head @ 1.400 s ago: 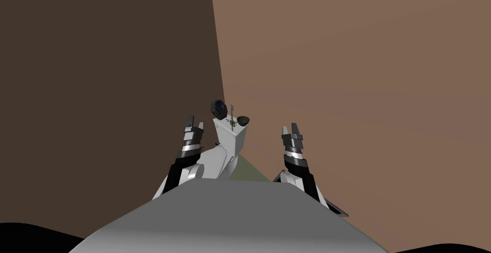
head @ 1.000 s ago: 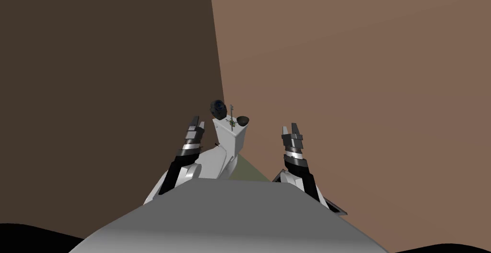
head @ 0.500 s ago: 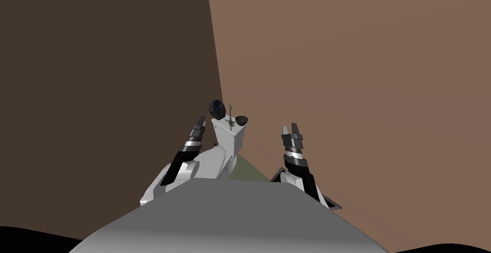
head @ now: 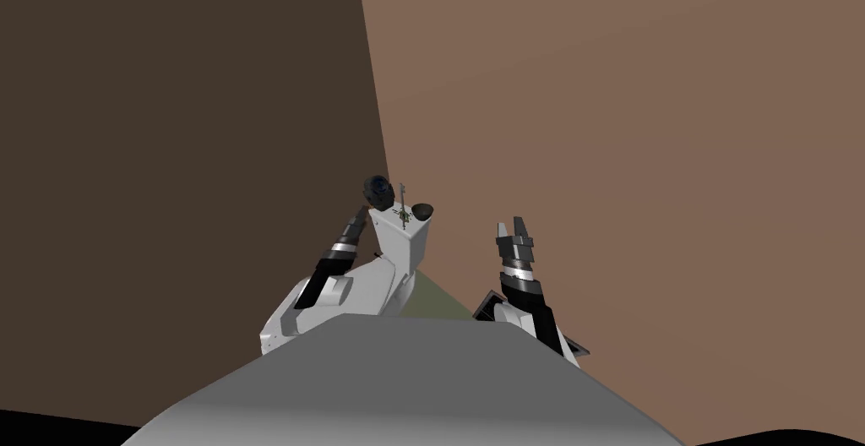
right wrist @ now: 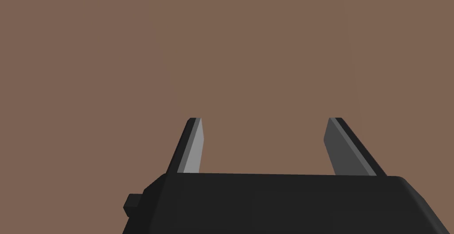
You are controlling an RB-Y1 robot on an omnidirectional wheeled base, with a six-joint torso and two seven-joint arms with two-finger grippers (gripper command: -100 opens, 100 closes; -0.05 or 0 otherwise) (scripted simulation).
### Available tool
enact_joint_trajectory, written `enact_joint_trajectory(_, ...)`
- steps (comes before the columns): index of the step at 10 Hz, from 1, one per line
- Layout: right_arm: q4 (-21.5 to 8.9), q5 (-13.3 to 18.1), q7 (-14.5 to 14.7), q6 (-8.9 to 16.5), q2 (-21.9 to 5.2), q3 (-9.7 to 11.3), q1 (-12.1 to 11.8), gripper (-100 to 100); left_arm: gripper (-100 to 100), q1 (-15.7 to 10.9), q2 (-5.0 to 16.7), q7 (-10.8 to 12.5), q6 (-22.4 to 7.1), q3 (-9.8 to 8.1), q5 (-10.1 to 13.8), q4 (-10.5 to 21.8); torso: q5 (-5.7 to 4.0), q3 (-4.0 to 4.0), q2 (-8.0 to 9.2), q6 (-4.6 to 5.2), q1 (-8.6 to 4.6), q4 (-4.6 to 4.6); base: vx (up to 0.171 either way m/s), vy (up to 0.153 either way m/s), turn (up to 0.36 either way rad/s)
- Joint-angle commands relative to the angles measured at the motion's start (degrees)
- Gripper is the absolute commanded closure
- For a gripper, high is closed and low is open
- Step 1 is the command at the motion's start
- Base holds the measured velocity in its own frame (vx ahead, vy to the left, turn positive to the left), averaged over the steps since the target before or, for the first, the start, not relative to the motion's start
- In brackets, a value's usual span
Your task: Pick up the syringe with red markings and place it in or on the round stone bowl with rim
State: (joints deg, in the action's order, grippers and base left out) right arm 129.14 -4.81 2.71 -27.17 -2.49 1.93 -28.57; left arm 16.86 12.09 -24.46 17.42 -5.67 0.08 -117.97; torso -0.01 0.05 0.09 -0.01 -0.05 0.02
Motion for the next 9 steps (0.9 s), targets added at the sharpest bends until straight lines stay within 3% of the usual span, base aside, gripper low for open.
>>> enact_joint_trajectory(1,0.00,0.00,0.00,0.00,0.00,0.00,0.00,0,-100,-1.40,0.42,-2.50,-1.12,-0.53,-0.61,1.43,0.00,0.00,0.00,0.00,0.00,0.00,-0.024,-0.014,-0.039)
enact_joint_trajectory(2,0.00,0.00,0.00,0.00,0.00,0.00,0.00,0,-100,-2.67,0.63,-4.27,-2.09,-0.95,-1.18,2.77,0.00,-0.01,-0.01,0.02,0.00,0.00,-0.032,-0.021,-0.078)
enact_joint_trajectory(3,0.00,0.00,0.00,0.00,0.00,0.00,0.00,0,-100,-2.67,0.63,-4.58,-2.09,-0.95,-1.18,2.77,0.00,0.00,0.01,0.02,-0.02,0.00,-0.024,-0.014,-0.024)
enact_joint_trajectory(5,0.00,0.00,0.00,0.00,0.00,0.00,0.00,0,-100,-5.32,0.85,-8.36,-4.12,-1.81,-2.37,5.58,0.00,0.00,0.00,0.02,-0.01,0.00,-0.031,-0.022,-0.072)
enact_joint_trajectory(6,0.00,0.00,0.00,0.00,0.00,0.00,0.00,0,-100,-5.32,0.85,-8.93,-4.12,-1.81,-2.37,5.58,-0.01,0.01,0.02,0.02,-0.05,0.00,-0.028,-0.022,-0.024)
enact_joint_trajectory(8,0.00,0.00,0.00,0.00,0.00,0.00,0.00,0,-100,-8.10,0.83,-12.69,-6.25,-2.71,-3.62,8.54,-0.01,0.02,0.03,0.01,-0.02,0.01,-0.040,-0.024,-0.066)
enact_joint_trajectory(9,0.00,0.00,0.00,0.00,0.00,0.00,0.01,0,-100,-8.10,0.83,-13.48,-6.25,-2.71,-3.62,8.54,-0.01,0.03,0.05,0.02,-0.05,0.01,-0.031,-0.019,-0.036)
